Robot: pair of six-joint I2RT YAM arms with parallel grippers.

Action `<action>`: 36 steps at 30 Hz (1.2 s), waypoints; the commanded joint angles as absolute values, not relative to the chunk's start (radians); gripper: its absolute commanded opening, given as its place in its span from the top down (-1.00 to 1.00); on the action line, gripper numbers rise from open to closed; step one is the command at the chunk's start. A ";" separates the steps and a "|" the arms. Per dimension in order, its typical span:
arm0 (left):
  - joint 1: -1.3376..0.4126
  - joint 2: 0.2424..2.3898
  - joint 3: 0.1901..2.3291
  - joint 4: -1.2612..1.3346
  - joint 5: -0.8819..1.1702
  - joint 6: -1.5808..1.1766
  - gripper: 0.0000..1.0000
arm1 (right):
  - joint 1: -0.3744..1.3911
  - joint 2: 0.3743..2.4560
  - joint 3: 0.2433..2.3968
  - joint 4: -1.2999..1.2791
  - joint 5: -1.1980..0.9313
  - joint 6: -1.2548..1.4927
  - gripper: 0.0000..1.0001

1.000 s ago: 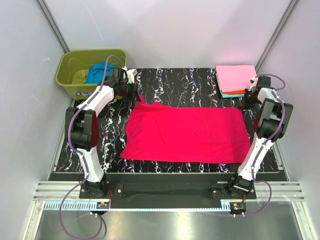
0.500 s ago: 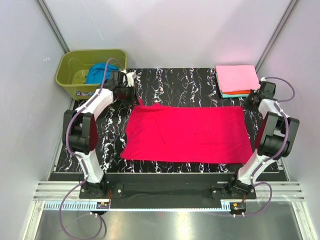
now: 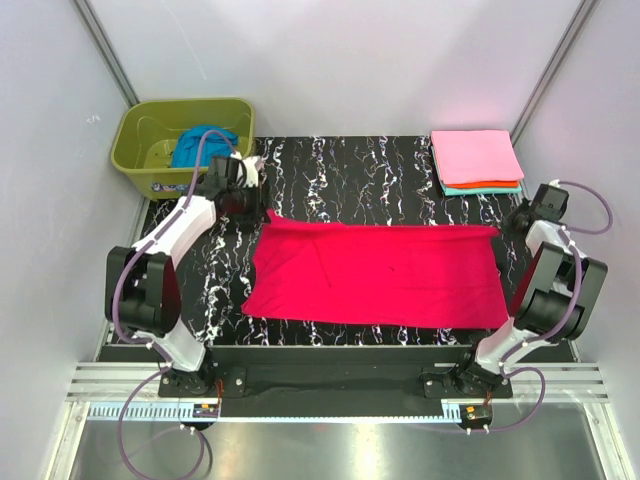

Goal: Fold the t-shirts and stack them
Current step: Fold the tshirt

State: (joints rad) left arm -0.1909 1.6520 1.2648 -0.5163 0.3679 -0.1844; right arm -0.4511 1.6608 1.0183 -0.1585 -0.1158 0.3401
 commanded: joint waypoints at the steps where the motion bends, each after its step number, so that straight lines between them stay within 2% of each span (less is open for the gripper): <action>1: -0.192 1.577 1.207 -0.503 0.319 -0.219 1.00 | -0.472 1.577 0.968 -0.135 -0.080 0.402 1.00; 5: -0.192 1.548 1.154 -0.512 0.265 -0.235 1.00 | -0.479 1.514 0.917 -0.132 -0.130 0.410 1.00; 16: -0.193 1.462 1.074 -0.529 0.302 -0.272 1.00 | -0.502 1.390 0.833 -0.167 -0.048 0.463 1.00; 21: -0.202 1.442 1.029 -0.532 0.414 -0.285 1.00 | -0.509 1.407 0.828 -0.221 -0.009 0.486 1.00; 36: -0.213 1.434 0.920 -0.505 0.442 -0.350 1.00 | -0.518 1.404 0.788 -0.333 0.049 0.489 1.00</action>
State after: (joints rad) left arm -0.2108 1.4559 0.9310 -0.5400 0.3912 -0.3172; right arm -0.5068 1.4231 0.7921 -0.2951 -0.0181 0.4778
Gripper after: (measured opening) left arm 0.012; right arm 0.010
